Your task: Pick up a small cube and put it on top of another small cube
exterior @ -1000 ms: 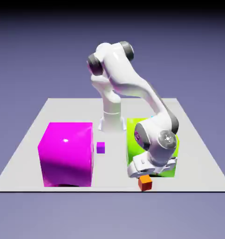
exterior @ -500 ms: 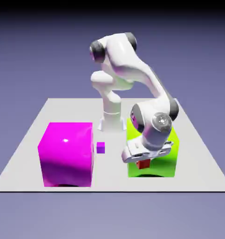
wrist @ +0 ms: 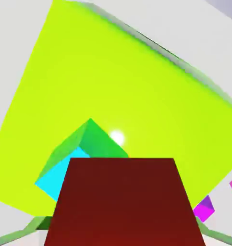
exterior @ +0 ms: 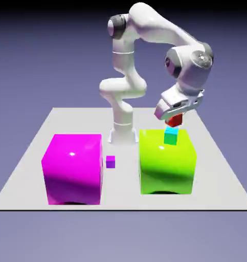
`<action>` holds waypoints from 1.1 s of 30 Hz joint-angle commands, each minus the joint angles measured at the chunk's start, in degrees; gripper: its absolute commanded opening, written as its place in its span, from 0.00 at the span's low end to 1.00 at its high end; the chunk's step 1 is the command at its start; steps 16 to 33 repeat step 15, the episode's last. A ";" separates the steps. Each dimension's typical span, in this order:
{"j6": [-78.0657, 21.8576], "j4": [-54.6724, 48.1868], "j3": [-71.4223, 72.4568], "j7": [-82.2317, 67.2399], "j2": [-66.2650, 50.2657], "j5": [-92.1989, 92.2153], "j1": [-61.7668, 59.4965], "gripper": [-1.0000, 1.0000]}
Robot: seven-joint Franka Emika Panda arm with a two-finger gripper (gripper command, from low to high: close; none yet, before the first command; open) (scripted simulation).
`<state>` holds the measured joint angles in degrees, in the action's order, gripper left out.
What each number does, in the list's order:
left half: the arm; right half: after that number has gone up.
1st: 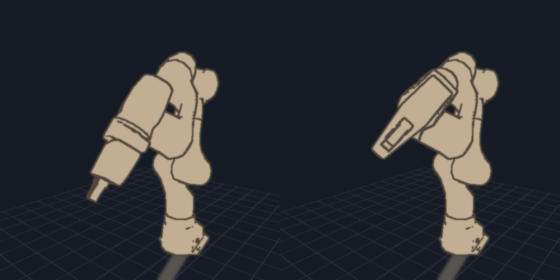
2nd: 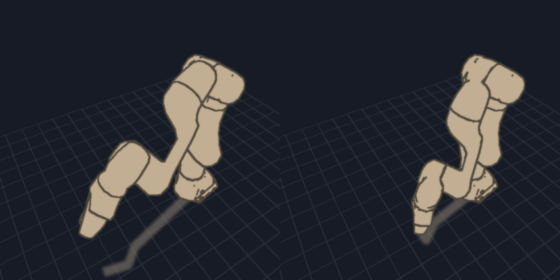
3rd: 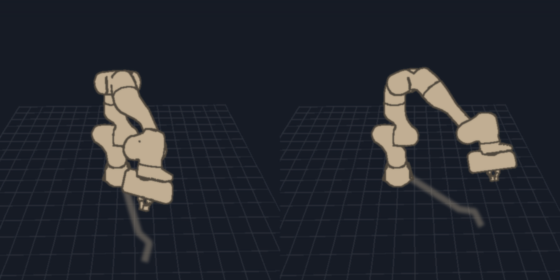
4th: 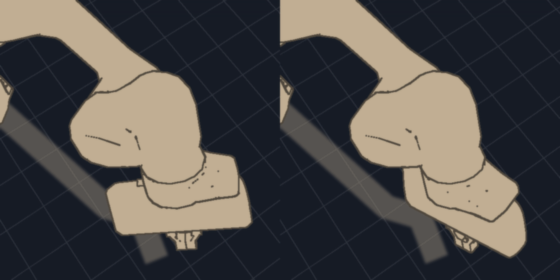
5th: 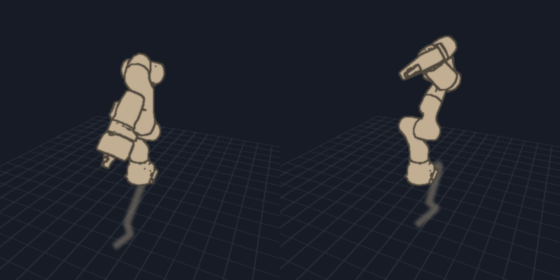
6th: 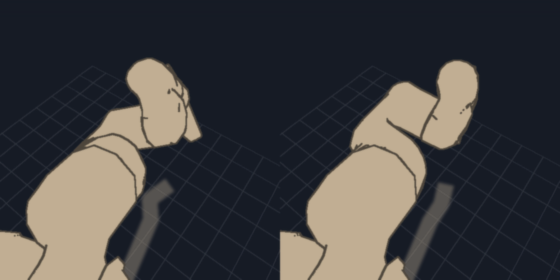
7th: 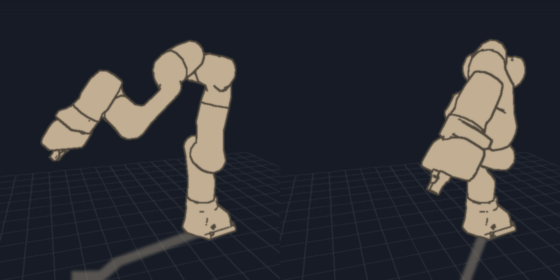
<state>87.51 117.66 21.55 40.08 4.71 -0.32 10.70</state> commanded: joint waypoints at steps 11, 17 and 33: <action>6.02 6.31 -0.02 -0.04 0.34 -0.03 -1.30 1.00; 0.01 0.00 0.00 0.00 0.02 -0.12 -1.30 1.00; 0.01 0.00 0.00 0.00 0.02 -0.12 -1.30 1.00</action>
